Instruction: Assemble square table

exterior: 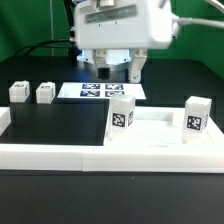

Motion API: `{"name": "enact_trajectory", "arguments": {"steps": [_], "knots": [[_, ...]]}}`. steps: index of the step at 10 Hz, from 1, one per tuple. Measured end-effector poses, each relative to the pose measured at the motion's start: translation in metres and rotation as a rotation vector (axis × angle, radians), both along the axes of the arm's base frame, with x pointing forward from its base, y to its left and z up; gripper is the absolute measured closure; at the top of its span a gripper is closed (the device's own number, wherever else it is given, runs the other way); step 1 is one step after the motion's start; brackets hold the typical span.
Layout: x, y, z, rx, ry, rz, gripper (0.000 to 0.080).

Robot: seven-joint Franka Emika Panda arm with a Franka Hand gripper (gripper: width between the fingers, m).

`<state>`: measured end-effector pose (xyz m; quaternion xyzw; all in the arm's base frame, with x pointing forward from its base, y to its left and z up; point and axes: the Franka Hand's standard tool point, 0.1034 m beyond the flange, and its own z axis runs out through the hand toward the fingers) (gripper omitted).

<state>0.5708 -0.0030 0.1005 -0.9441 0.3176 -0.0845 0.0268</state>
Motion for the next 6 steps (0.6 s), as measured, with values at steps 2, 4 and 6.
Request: {"name": "enact_trajectory", "arguments": {"steps": [2, 4, 6], "knots": [[-0.0055, -0.0023, -0.0075, -0.045, 0.016, 0.210, 0.0150], [-0.0049, -0.0031, -0.0069, -0.067, 0.018, 0.303, 0.0150], [-0.0048, -0.0050, -0.0068, -0.098, 0.024, 0.445, 0.0150]]}}
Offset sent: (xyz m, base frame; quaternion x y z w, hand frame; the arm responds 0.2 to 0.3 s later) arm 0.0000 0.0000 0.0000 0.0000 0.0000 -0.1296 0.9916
